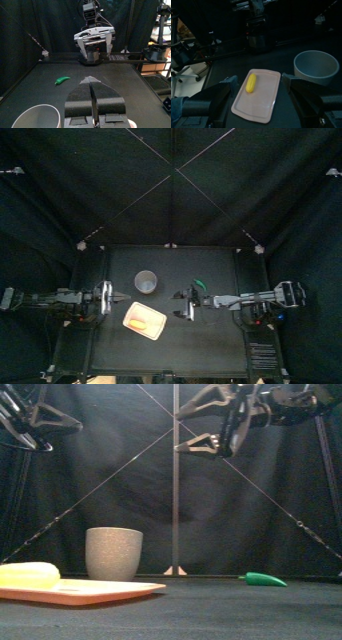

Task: Pick the corn then place it on the pink plate
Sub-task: Drop corn on the pink plate and return to neutral

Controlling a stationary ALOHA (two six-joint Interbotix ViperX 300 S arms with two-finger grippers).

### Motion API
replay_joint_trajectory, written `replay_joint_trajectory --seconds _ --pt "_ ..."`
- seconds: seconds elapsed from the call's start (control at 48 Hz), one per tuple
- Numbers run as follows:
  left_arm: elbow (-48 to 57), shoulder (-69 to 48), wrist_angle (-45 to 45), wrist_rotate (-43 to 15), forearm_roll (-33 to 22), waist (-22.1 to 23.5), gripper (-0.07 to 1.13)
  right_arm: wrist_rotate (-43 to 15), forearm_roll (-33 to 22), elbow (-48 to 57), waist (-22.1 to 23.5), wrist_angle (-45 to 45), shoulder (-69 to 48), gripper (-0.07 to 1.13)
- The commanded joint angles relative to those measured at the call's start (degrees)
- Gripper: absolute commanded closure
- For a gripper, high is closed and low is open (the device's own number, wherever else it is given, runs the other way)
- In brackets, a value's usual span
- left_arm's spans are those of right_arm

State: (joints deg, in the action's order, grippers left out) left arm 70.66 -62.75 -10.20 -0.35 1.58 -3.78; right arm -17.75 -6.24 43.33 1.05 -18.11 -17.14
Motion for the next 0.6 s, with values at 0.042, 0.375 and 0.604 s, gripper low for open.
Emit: replay_joint_trajectory --seconds 0.042,0.375,0.604 --pt "-1.41 0.09 -0.26 -0.09 0.18 -0.09 1.09 0.35 -0.35 4.39 -0.09 -1.14 -9.49 0.03" --pt "-1.58 0.09 -0.26 -0.09 0.18 -0.09 1.09 0.09 -3.43 14.06 -0.62 -1.05 -28.83 0.03" --pt "-1.76 0.00 -0.26 -0.09 0.18 -0.18 1.09 0.09 -3.52 17.93 -0.62 -0.88 -31.82 0.03"
